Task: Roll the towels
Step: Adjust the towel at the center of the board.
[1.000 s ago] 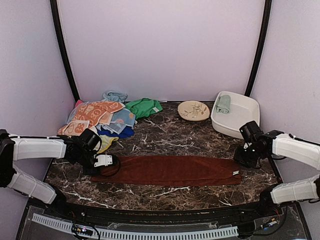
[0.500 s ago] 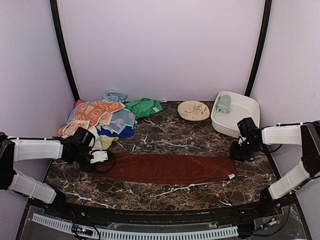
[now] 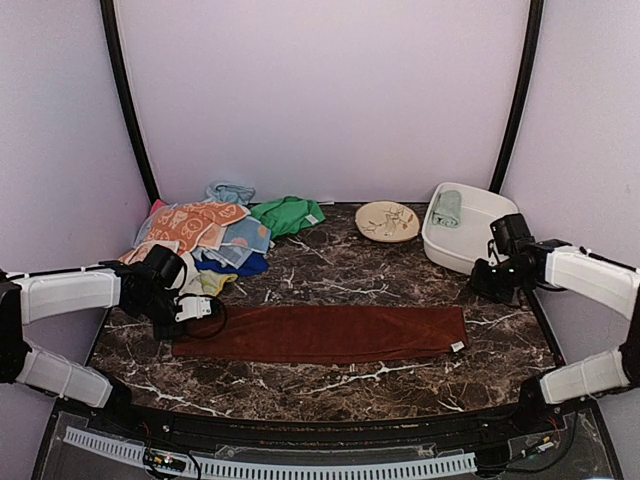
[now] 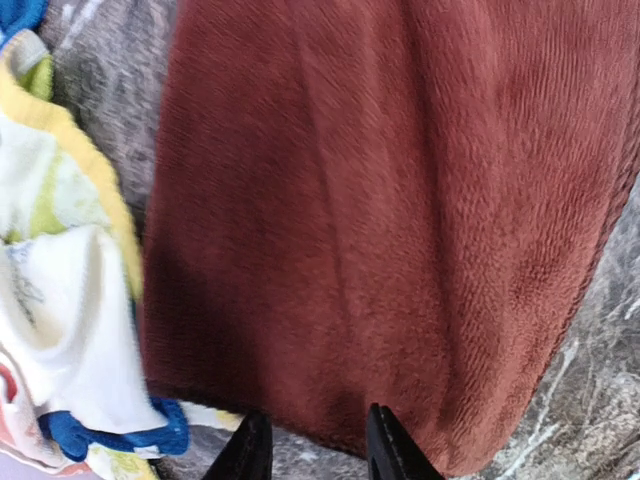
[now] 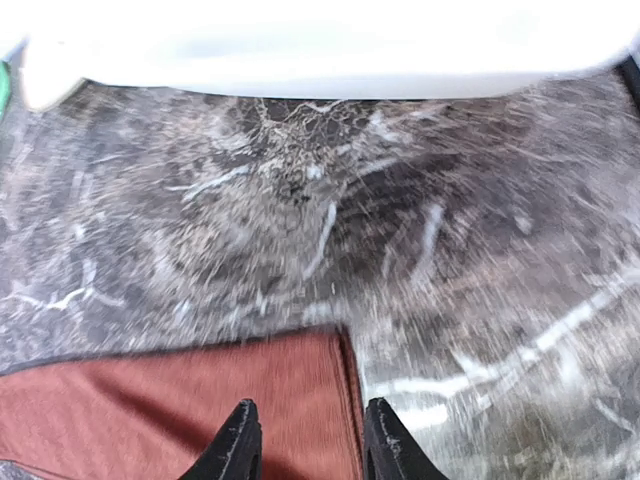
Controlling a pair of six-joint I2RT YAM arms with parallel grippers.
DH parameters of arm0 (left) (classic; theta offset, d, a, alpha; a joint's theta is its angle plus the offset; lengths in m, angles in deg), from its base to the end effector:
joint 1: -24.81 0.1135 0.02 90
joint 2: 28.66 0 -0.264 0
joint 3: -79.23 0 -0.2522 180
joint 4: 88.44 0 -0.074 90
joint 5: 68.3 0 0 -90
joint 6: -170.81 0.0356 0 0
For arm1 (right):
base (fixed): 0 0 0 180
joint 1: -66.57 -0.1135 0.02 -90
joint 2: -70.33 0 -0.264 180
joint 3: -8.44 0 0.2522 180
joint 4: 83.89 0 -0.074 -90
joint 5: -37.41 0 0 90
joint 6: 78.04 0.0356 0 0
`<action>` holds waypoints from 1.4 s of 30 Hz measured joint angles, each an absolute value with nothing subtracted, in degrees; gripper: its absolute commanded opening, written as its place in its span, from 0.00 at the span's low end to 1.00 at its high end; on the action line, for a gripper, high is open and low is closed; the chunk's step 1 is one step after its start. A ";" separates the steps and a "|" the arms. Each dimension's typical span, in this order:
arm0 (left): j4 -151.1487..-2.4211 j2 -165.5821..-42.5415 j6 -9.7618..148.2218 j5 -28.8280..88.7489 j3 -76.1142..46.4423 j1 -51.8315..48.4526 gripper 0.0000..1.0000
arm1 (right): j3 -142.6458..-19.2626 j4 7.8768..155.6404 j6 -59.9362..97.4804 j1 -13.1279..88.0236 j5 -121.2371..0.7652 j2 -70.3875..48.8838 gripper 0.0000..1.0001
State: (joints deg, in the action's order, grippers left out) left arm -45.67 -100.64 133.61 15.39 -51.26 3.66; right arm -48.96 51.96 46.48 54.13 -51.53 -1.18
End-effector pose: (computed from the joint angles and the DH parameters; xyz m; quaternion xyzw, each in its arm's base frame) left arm 0.2040 -0.0747 0.1688 0.5772 0.7862 0.1101 0.1913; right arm 0.2331 0.0507 0.2092 0.1867 0.9436 0.1008 0.2543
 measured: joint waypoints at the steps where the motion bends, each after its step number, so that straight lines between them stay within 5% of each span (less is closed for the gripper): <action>1: -44.77 -100.64 133.15 16.01 -50.12 3.66 0.34 | -47.76 51.20 47.03 53.69 -51.38 2.26 0.36; 12: -42.08 -104.29 130.61 20.68 -42.78 3.71 0.31 | -35.56 40.03 58.85 37.23 -51.95 19.09 0.23; 18: -46.74 -110.65 130.15 18.96 -44.85 3.71 0.29 | -31.84 40.99 62.48 34.39 -52.26 17.25 0.19; 25: -48.86 -111.59 130.24 17.47 -46.12 3.73 0.29 | -32.65 44.22 61.56 34.19 -50.51 10.82 0.36; 42: -48.99 -111.74 131.29 17.56 -46.30 3.82 0.26 | -34.09 48.71 56.88 31.68 -46.55 5.88 0.43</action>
